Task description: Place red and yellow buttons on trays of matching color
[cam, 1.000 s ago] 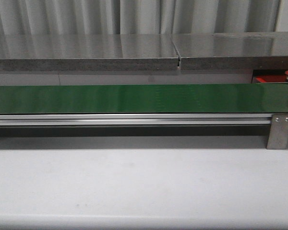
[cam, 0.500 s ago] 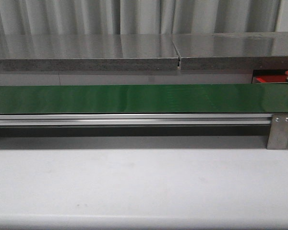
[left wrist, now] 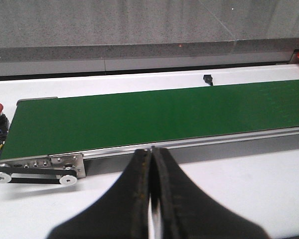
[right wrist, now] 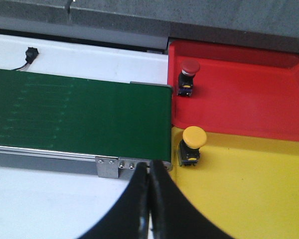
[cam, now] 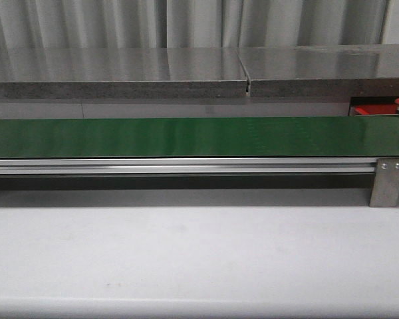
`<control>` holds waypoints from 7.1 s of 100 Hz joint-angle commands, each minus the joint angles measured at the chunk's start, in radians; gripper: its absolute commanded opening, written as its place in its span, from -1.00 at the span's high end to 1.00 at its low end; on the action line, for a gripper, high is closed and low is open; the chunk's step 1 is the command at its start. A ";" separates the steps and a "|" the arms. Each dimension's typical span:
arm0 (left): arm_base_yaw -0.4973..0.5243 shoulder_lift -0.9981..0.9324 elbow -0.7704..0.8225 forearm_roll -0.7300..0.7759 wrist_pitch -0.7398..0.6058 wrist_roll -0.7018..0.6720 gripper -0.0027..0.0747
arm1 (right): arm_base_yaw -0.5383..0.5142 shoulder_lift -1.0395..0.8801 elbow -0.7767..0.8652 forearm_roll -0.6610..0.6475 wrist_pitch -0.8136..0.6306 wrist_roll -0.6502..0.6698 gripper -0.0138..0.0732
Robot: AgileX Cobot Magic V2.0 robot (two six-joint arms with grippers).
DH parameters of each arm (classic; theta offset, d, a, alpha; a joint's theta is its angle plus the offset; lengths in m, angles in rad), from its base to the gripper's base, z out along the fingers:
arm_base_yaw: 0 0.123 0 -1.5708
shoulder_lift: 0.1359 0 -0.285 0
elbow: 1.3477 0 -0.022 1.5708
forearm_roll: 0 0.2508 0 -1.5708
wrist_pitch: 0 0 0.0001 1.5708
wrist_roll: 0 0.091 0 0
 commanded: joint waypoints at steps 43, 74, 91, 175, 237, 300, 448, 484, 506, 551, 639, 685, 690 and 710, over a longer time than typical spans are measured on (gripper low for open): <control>-0.009 0.010 -0.010 -0.004 -0.076 -0.001 0.98 | -0.001 -0.298 0.140 -0.001 -0.030 -0.011 0.95; -0.009 0.037 -0.010 -0.002 -0.078 -0.006 0.98 | -0.001 -0.304 0.143 -0.001 -0.030 -0.011 0.95; -0.009 0.124 -0.018 0.052 -0.151 -0.093 0.98 | -0.001 -0.304 0.143 -0.001 -0.029 -0.011 0.95; 0.256 0.789 -0.301 -0.113 -0.199 0.004 0.98 | -0.001 -0.304 0.143 -0.001 -0.022 -0.011 0.95; 0.735 0.985 -0.361 -0.142 -0.091 0.021 -0.50 | -0.001 -0.304 0.143 -0.001 -0.023 -0.011 0.95; 0.903 1.396 -0.640 -0.188 0.111 0.021 -0.40 | -0.001 -0.304 0.143 -0.001 -0.023 -0.011 0.95; 0.905 1.460 -0.790 -0.180 0.132 0.069 0.34 | -0.001 -0.304 0.143 -0.001 -0.023 -0.011 0.95; 0.869 1.289 -0.790 -0.229 0.159 0.096 0.34 | -0.001 -0.304 0.143 -0.001 -0.023 -0.011 0.95; 0.744 1.285 -0.791 -0.225 0.157 0.103 0.34 | -0.001 -0.304 0.143 -0.001 -0.023 -0.011 0.95; 0.555 1.412 -0.828 -0.226 0.140 0.105 0.34 | -0.001 -0.304 0.143 -0.001 -0.023 -0.011 0.95; 0.539 1.445 -0.966 -0.312 0.205 0.126 -0.50 | -0.001 -0.304 0.143 -0.001 -0.023 -0.011 0.95; 0.629 1.389 -0.977 -0.318 0.216 0.126 -0.50 | -0.001 -0.304 0.143 -0.001 -0.023 -0.011 0.95; 0.647 1.389 -0.977 -0.318 0.216 0.126 -0.50 | -0.001 -0.304 0.143 -0.001 -0.023 -0.011 0.95; 0.734 1.389 -0.977 -0.302 0.236 0.126 -0.50 | -0.001 -0.304 0.143 -0.001 -0.023 -0.011 0.95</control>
